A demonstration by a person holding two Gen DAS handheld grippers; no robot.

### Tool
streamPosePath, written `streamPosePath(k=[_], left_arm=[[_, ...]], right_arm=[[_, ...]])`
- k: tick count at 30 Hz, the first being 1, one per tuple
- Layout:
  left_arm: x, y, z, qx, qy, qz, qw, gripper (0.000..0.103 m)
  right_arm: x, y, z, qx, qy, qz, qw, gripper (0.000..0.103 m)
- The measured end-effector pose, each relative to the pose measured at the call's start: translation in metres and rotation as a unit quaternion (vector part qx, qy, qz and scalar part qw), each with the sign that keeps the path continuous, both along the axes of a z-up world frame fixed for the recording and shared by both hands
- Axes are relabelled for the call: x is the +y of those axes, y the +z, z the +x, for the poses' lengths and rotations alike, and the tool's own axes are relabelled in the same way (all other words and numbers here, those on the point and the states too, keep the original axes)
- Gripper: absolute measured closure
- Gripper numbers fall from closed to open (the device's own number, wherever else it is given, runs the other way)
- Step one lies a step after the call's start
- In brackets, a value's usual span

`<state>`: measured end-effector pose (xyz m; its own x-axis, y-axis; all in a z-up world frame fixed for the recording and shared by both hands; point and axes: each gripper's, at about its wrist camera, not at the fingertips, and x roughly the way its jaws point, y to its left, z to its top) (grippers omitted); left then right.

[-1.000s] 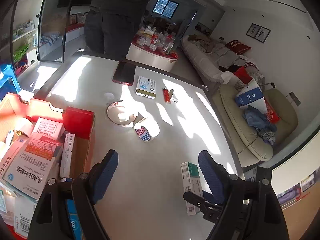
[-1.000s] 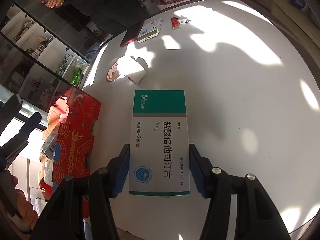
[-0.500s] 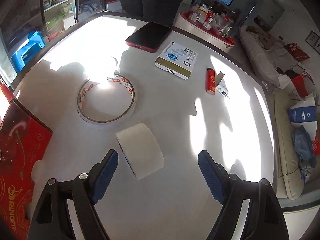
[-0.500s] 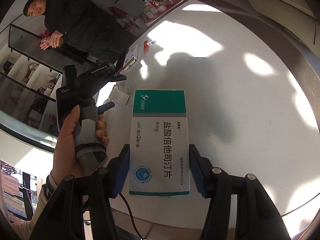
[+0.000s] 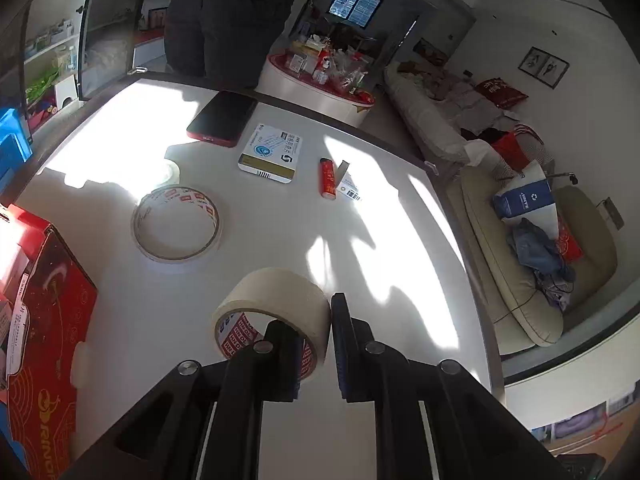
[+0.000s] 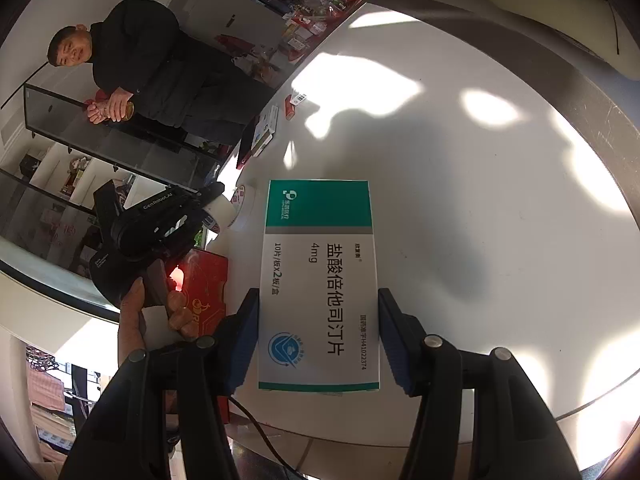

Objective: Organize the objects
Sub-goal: 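Grasp the white masking tape roll with the left gripper while the right holds the green box, then carry the masking tape with the left gripper over the cardboard box while the right carries the green box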

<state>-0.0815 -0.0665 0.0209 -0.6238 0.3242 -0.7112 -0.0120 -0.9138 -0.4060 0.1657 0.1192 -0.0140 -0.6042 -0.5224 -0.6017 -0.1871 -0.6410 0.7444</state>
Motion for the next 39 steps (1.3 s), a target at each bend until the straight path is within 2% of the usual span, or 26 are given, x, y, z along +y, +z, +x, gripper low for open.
streamPosePath(k=[4,9,16,20,24,31,39], left_arm=[[0.001,0.023,0.031,0.017,-0.038,0.014,0.999,0.09],[-0.005,0.041,0.089,0.033,-0.071,0.038,0.9962,0.09],[-0.027,0.067,0.15,0.069,-0.101,0.036,0.9918,0.09],[-0.054,0.079,0.163,0.086,-0.083,0.046,0.9918,0.09],[-0.079,0.079,0.173,0.093,-0.057,0.054,0.9925,0.09],[-0.119,0.07,0.187,0.095,-0.011,0.055,0.9939,0.09],[-0.154,0.068,0.201,0.105,0.034,0.051,0.9925,0.09]], right_arm=[[-0.002,-0.003,0.008,-0.002,-0.004,-0.014,1.0,0.047],[-0.007,-0.003,0.019,0.011,-0.01,-0.048,0.999,0.047],[-0.019,-0.014,0.022,-0.009,-0.003,-0.107,0.994,0.047],[-0.024,-0.019,0.027,-0.02,-0.002,-0.14,0.99,0.047],[-0.033,-0.026,0.029,-0.033,0.001,-0.164,0.986,0.047],[-0.058,-0.013,0.026,-0.033,0.029,-0.118,0.992,0.047],[-0.074,-0.008,0.02,-0.034,0.05,-0.111,0.992,0.047]])
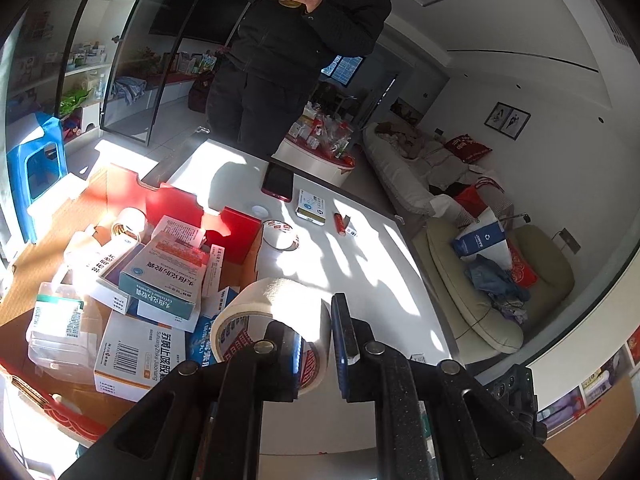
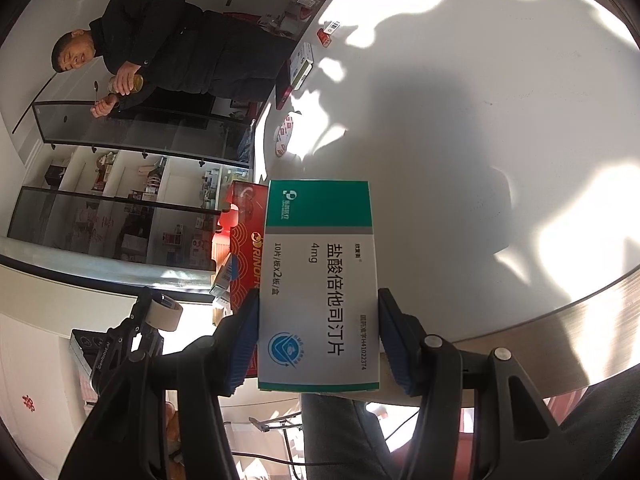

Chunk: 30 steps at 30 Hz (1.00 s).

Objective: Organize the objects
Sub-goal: 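Carry the masking tape with the left gripper over the cardboard box while the right carries the green box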

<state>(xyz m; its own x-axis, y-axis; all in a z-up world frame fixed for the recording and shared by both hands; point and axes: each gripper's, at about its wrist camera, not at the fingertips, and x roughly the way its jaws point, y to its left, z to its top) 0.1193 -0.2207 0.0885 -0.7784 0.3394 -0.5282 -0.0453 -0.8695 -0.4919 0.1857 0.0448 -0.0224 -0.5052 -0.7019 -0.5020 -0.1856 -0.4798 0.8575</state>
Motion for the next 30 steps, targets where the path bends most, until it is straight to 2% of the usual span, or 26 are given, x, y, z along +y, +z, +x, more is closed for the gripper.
streamPosePath(k=[9,19,30], left_arm=[[-0.013,-0.003,0.008,-0.001,0.018,0.004,0.9998,0.09],[-0.012,-0.007,0.01,-0.007,0.012,0.007,0.9999,0.09],[-0.02,-0.004,0.015,-0.006,0.026,0.003,0.9996,0.09]], right_arm=[[-0.004,0.001,-0.001,-0.002,0.004,0.001,1.0,0.047],[-0.001,-0.001,0.004,-0.012,0.001,-0.003,1.0,0.047],[-0.004,-0.003,0.003,-0.013,0.005,-0.008,1.0,0.047]])
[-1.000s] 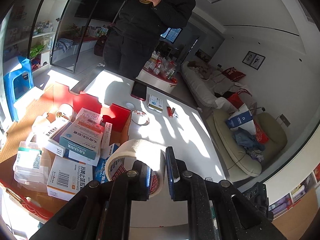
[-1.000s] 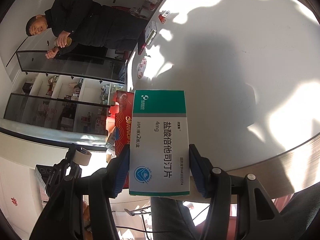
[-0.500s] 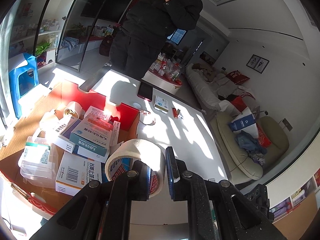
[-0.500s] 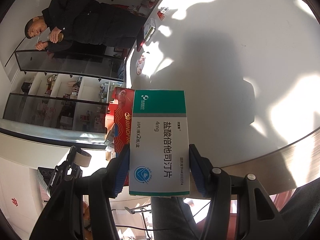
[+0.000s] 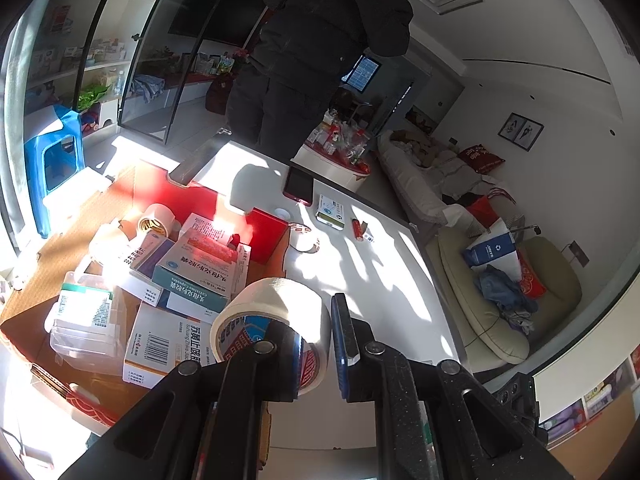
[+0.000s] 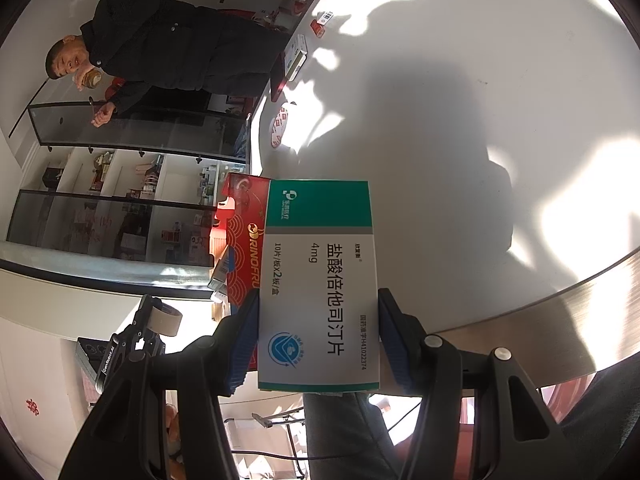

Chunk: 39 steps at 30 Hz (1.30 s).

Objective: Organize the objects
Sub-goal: 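Carry the masking tape with the left gripper over the cardboard box while the right carries the green box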

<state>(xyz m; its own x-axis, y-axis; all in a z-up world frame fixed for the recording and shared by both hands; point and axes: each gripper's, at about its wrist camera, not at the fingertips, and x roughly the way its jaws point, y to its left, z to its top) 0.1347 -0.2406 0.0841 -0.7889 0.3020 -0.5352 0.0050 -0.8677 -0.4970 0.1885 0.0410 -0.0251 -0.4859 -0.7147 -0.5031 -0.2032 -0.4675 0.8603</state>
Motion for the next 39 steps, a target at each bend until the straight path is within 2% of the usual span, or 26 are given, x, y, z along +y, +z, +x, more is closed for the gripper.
streamPosePath(k=[39], left_arm=[[0.0005,0.0045,0.0002,0.002,-0.007,-0.004,1.0,0.09]], right_arm=[[-0.0065,-0.0047,0.0016,-0.008,0.007,-0.003,1.0,0.047]])
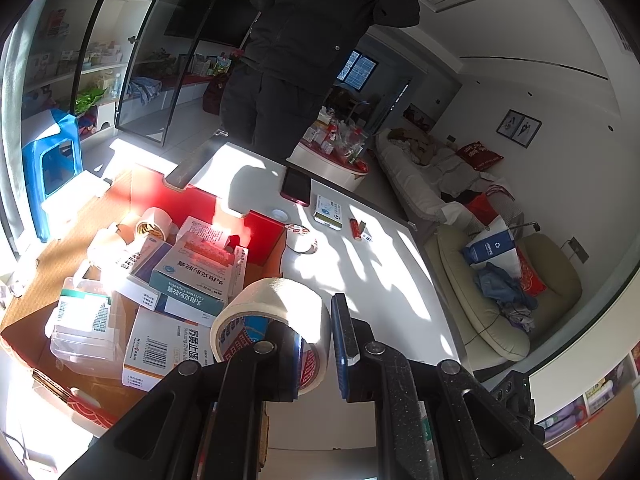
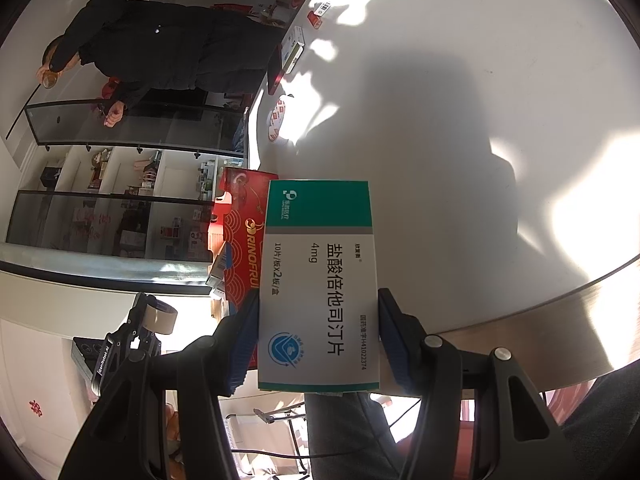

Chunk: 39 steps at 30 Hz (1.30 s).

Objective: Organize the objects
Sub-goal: 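Carry the masking tape with the left gripper over the cardboard box while the right carries the green box, then open the left gripper to drop the masking tape while the right drops the green box into the box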

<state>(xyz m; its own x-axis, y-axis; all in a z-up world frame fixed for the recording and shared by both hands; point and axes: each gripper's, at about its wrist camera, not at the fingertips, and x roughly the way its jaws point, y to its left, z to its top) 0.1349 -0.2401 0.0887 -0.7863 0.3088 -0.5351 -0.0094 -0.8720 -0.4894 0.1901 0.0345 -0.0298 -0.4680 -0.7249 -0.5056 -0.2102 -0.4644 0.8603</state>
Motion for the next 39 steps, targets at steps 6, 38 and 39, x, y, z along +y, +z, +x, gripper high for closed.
streamPosePath(k=[6,38,39], left_arm=[[-0.001,-0.001,0.002,-0.002,0.002,0.0,1.0,0.09],[-0.083,-0.058,-0.017,-0.079,0.097,-0.054,0.9907,0.065],[-0.084,-0.061,-0.019,-0.087,0.1,-0.058,0.9895,0.046]], right_arm=[[0.0,0.0,0.0,0.0,0.0,0.0,1.0,0.047],[-0.245,0.094,-0.148,0.146,0.239,0.113,0.953,0.043],[-0.249,0.09,-0.154,0.141,0.246,0.12,0.951,0.032]])
